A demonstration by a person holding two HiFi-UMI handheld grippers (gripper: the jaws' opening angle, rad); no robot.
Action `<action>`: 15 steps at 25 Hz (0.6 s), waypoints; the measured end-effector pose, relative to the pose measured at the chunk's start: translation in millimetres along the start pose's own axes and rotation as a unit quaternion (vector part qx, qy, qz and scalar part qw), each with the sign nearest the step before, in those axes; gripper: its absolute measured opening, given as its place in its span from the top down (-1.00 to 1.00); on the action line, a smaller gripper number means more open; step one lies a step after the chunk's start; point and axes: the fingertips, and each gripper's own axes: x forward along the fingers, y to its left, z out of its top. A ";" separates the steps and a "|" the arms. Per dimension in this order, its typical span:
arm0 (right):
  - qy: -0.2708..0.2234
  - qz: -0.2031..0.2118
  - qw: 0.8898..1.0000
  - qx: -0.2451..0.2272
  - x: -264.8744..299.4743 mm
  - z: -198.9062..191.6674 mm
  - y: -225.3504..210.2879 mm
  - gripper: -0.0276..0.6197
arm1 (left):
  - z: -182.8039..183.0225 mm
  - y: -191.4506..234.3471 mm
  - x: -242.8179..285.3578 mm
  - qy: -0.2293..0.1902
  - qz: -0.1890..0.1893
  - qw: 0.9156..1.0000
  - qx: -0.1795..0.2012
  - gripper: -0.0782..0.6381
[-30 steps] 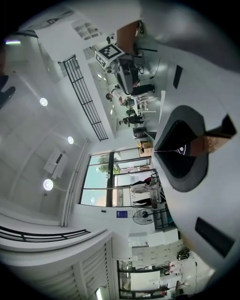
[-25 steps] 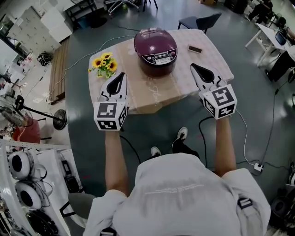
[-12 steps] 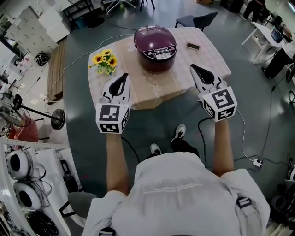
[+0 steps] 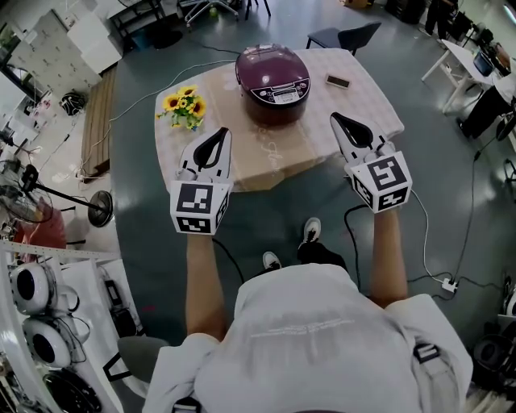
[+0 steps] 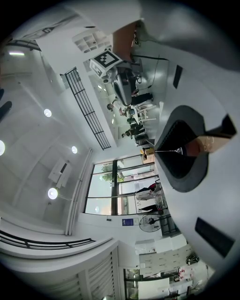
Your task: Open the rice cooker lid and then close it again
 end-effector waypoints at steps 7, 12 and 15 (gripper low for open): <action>0.005 0.000 1.000 -0.003 5.0 -6.9 -3.4 0.83 | -5.6 -0.1 9.6 0.004 -0.007 1.000 -0.004 0.73; 0.006 0.003 1.000 -0.006 9.1 -8.4 -2.9 0.83 | -7.7 1.6 16.6 0.003 -0.013 1.000 -0.007 0.73; 0.007 0.003 1.000 -0.008 12.0 -9.8 -3.8 0.83 | -8.6 2.2 20.9 0.000 -0.016 1.000 -0.007 0.73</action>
